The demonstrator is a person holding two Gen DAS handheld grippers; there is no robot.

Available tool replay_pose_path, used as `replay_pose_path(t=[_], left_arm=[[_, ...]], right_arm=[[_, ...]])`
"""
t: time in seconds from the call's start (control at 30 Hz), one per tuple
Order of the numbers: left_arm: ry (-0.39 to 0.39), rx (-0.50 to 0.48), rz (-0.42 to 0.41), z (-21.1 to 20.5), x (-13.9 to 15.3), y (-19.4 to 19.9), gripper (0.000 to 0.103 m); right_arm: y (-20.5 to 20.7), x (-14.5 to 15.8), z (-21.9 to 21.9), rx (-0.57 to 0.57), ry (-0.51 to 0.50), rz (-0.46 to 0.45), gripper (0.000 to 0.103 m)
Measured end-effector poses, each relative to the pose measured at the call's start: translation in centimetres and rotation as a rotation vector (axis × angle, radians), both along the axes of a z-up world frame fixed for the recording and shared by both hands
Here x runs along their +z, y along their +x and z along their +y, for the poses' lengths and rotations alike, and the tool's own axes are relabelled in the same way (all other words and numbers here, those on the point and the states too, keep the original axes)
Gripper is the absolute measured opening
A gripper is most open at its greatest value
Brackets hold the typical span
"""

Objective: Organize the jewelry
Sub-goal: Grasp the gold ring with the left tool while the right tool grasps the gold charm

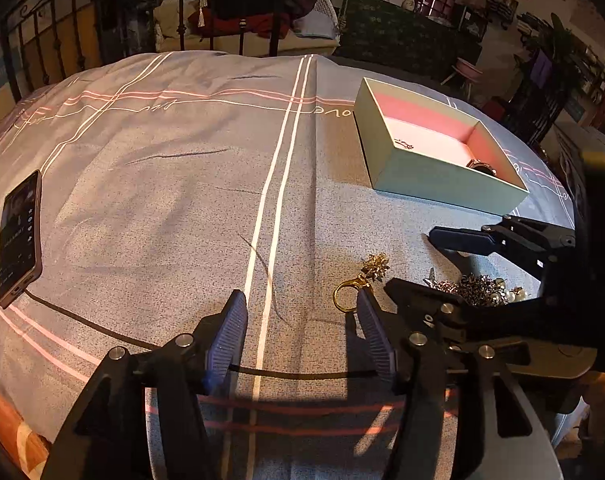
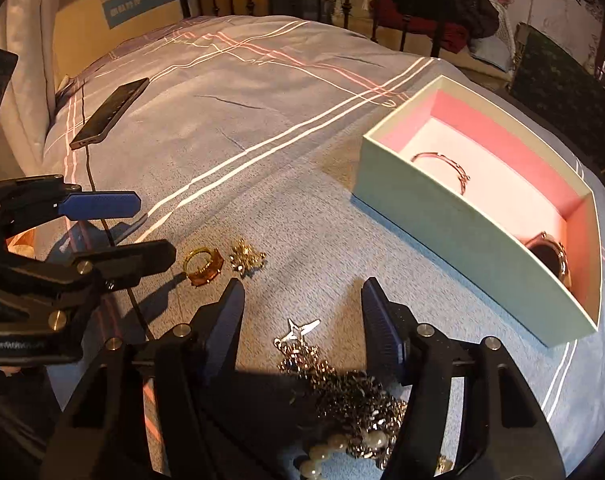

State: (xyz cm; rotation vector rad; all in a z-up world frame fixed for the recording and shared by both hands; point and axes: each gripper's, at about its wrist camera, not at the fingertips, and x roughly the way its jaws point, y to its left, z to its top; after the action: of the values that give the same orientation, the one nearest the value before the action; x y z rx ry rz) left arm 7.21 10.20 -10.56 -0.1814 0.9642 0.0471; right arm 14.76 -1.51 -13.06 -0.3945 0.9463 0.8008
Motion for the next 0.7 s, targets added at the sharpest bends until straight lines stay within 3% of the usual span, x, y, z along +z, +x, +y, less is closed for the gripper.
replay_pose_path(t=[0.13,0.23,0.47,0.5,0.63,0.7], left_arm=[[0.008,0.014,0.008,0.4,0.0,-0.2,0.057],[-0.005,0.001,0.021,0.4,-0.4,-0.1,0.058],[0.019,-0.111,0.017,-2.6,-1.2,1.1,0.064],[0.029,-0.125,0.016,-3.0,-1.4,1.4,0.062],[0.035,-0.161,0.011,-3.6,-1.6,2.0,0.023],[0.024,-0.163,0.008,-3.5,-1.4,2.1,0.024]], right_arm=[[0.6,0.1,2.0,0.079,0.008,0.012,0.048],[0.4,-0.1,2.7,0.142,0.025,0.026,0.016],[0.2,0.3,-0.6,0.022,0.041,0.017,0.017],[0.3,0.3,-1.1,0.009,0.042,0.023,0.017],[0.4,0.4,-2.4,-0.021,0.055,0.029,0.017],[0.3,0.5,-2.7,-0.030,0.066,0.025,0.017]])
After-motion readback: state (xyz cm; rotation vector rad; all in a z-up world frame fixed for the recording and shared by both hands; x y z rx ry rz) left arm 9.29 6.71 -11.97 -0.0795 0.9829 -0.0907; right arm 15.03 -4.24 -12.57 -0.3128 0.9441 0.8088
